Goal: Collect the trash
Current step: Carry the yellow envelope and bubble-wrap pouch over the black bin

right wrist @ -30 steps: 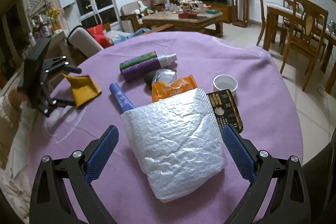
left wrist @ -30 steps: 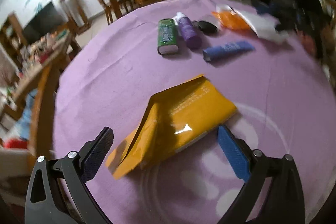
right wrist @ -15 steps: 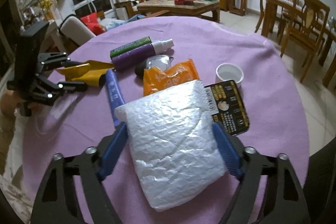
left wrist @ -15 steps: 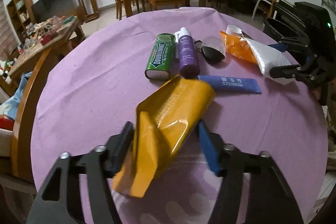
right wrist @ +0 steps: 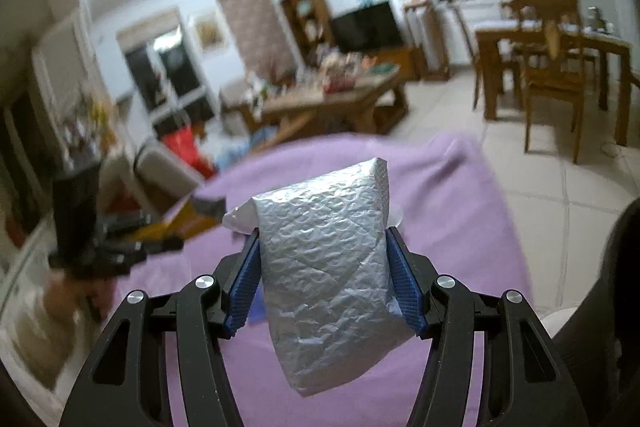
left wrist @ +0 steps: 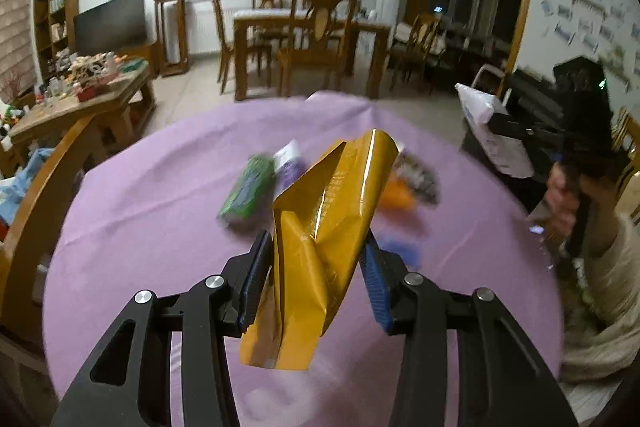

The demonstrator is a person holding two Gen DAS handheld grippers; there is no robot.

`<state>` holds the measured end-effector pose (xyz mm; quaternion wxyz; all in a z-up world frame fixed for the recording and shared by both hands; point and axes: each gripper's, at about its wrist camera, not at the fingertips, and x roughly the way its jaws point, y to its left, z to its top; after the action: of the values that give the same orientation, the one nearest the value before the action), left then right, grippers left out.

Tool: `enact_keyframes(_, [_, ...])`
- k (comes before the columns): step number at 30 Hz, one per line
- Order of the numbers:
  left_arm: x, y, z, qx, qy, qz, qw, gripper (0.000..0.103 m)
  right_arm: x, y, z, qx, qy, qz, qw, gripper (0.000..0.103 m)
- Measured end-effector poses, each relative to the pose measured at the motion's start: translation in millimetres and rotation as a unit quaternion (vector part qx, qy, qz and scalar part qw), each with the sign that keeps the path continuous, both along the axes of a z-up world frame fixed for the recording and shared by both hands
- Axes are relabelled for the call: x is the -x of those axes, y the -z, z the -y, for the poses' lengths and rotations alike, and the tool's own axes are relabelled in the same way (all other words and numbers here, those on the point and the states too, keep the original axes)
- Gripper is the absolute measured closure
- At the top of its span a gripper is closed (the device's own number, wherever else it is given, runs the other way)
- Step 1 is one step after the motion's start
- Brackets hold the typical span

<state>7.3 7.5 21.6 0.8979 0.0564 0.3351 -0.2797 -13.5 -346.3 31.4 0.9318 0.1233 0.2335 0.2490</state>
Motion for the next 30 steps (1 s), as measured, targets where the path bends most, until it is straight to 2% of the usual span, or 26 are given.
enact_keyframes(6, [-1.7, -18.6, 71.8, 0.028, 0.051, 0.026, 0.998, 0.059, 20.0, -10.6, 70.8, -0.041, 0.099, 0.048, 0.993, 0.044])
enact_keyframes(12, [-10.8, -22.3, 154.7, 0.053, 0.109, 0.029, 0.9922, 0.059, 49.0, -10.8, 151.1, -0.059, 0.209, 0.08, 0.973, 0.044])
enact_keyframes(22, [-19.6, -13.5, 289.3, 0.089, 0.189, 0.021, 0.9778, 0.059, 88.8, 14.2, 273.4, -0.084, 0.335, 0.083, 0.935, 0.044])
enact_keyframes(26, [-21.5, -5.4, 321.4, 0.095, 0.205, 0.011, 0.974, 0.059, 98.7, 29.0, 313.4, -0.094, 0.368, 0.076, 0.922, 0.044])
enact_keyframes(30, [-19.9, 3.6, 343.8, 0.094, 0.217, 0.004, 0.9717, 0.059, 101.7, 42.8, 333.6, -0.098, 0.382, 0.069, 0.916, 0.044])
